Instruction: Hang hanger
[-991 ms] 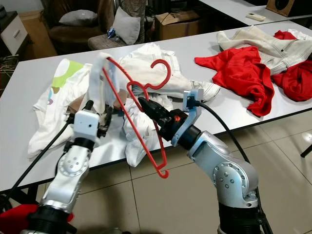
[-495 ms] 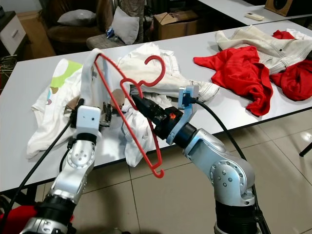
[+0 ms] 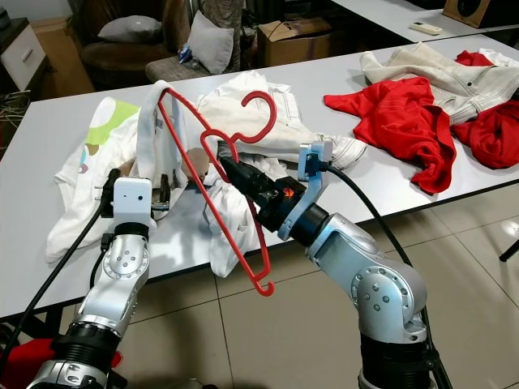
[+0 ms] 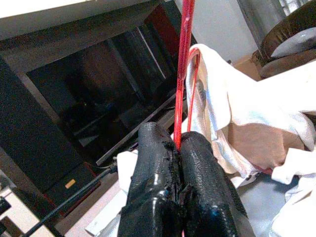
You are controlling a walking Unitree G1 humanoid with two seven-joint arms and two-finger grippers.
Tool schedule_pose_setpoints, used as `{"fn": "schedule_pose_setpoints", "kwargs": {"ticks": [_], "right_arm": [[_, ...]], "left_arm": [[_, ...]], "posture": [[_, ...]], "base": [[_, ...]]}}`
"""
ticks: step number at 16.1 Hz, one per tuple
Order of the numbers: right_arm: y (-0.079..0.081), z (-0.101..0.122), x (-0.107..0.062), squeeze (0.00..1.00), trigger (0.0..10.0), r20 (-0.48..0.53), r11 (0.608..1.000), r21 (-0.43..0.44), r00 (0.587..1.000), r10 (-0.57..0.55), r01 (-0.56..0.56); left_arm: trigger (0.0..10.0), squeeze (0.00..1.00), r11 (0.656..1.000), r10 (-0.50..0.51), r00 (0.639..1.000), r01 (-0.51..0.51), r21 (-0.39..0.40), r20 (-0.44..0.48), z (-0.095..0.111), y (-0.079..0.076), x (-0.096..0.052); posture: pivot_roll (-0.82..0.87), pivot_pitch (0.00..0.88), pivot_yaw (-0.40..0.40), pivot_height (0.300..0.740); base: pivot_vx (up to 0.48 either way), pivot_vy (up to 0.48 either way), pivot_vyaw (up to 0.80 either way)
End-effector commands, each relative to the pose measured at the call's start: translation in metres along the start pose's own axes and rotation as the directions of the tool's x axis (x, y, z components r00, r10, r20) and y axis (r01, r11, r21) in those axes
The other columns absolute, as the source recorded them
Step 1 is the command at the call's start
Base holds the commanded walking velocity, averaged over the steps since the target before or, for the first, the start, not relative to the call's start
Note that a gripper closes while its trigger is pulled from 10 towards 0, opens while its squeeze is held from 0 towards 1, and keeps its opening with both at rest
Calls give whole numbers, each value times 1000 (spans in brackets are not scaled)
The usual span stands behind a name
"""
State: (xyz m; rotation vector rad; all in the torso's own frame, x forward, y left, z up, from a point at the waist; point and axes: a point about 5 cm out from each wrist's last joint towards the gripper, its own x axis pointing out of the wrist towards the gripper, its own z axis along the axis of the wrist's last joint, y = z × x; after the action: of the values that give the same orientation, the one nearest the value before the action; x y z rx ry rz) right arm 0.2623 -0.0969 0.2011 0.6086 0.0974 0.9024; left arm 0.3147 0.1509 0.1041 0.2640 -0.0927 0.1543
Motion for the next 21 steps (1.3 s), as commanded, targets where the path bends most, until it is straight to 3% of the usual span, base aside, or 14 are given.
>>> {"fn": "schedule_pose_setpoints", "kwargs": {"ticks": [1, 2, 3, 6, 7, 9, 11, 12, 13, 14, 21], "right_arm": [[7, 7, -2, 0, 10000, 29, 999, -13, 999, 35, -35], [8, 7, -3, 0, 10000, 30, 999, -12, 999, 38, -38], [8, 7, -3, 0, 10000, 30, 999, -11, 999, 40, -40], [9, 7, -4, 0, 10000, 28, 999, -12, 998, 48, -48], [10, 8, -5, 0, 10000, 28, 999, -12, 998, 53, -53], [10, 8, -6, 0, 10000, 26, 998, -11, 998, 59, -59], [10, 8, -7, 0, 10000, 24, 998, -11, 998, 60, -60], [10, 7, -7, 0, 10000, 24, 998, -11, 998, 60, -59], [10, 7, -7, 0, 10000, 24, 998, -11, 998, 59, -59], [11, 7, -7, 0, 10000, 24, 998, -11, 998, 59, -59], [10, 5, -8, 0, 10000, 22, 998, -5, 998, 56, -56]], "left_arm": [[8314, 1000, 998, -45, 999, 45, -37, 10, 2, -3, 4], [5804, 1000, 996, -75, 997, 75, -45, 9, 2, -5, 5], [0, 1000, 997, -72, 997, 73, -33, 7, 1, -3, 7], [0, 1000, 999, -37, 999, 37, 1, -13, -3, 6, 13], [510, 996, 999, -33, 999, 33, 7, -18, -5, 10, 16], [0, 914, 999, -33, 999, 33, 0, -25, -7, 15, 20], [0, 388, 999, -38, 999, 38, -19, -25, -7, 17, 23], [0, 294, 999, -40, 999, 39, -26, -24, -7, 17, 24], [0, 75, 999, -42, 999, 41, -26, -21, -7, 17, 24], [0, 12, 999, -44, 999, 43, -25, -20, -7, 17, 24], [0, 0, 998, -54, 998, 54, -27, -13, -9, 16, 25]], "posture": [[-165, 0, 74, 740], [-165, 0, 73, 740], [-165, 0, 73, 740], [-170, 0, 73, 740], [-172, 0, 73, 740], [-174, 0, 73, 740], [-177, 0, 74, 740], [-177, 0, 74, 740], [-177, 0, 76, 740], [-177, 0, 77, 740], [-176, 0, 75, 740]], "base": [[0, 0, 0], [0, 0, 0], [0, 0, 0], [0, 0, 0], [0, 0, 0], [0, 0, 0], [0, 0, 0], [0, 0, 0], [0, 0, 0], [0, 0, 0], [0, 0, 0]]}}
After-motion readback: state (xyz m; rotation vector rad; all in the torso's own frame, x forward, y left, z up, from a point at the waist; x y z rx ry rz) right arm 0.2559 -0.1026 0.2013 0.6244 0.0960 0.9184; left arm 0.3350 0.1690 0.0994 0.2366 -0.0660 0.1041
